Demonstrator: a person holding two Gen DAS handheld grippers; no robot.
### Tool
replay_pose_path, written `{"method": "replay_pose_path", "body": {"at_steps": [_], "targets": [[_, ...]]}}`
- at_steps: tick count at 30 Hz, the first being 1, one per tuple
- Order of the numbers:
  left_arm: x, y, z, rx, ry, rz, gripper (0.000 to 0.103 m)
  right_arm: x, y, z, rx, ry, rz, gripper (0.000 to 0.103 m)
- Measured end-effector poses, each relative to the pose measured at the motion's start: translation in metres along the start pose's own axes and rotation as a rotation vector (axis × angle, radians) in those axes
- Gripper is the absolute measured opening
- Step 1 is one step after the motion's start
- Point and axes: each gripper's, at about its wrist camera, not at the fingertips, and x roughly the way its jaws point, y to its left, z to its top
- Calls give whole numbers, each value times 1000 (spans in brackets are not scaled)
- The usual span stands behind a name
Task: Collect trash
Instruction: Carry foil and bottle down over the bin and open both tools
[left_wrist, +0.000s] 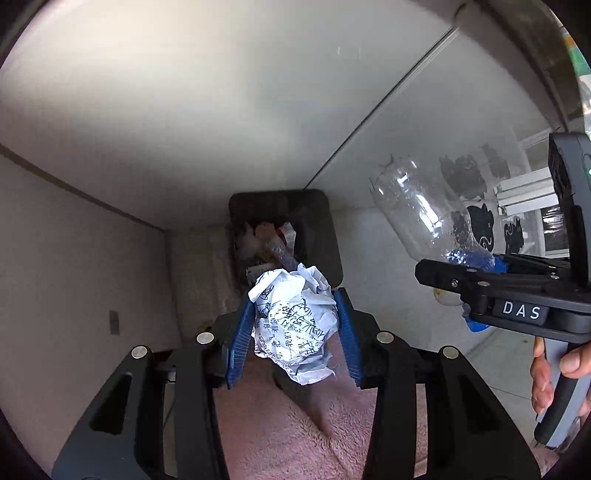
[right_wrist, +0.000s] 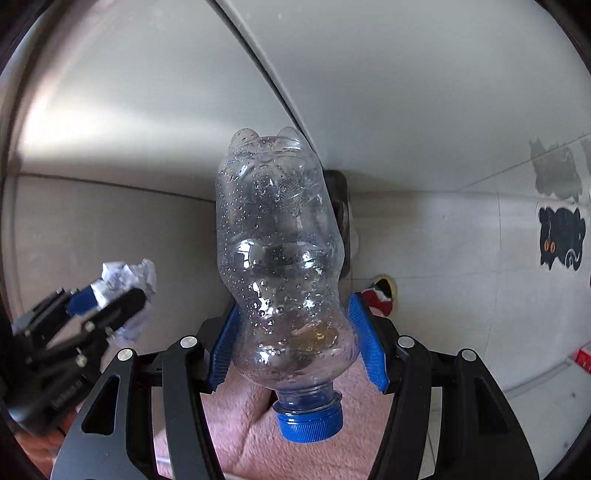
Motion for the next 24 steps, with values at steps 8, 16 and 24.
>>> {"method": "replay_pose_path", "body": {"at_steps": [8, 16, 24], "targets": [[45, 12, 13, -38, 68, 14, 41, 44, -12, 23, 82, 81, -1, 59], [58, 11, 21, -24, 107, 5, 46, 56, 0, 39, 67, 100, -28, 59], [52, 17, 28, -39, 105, 11, 65, 47, 7, 41, 86, 50, -30, 76]]}}
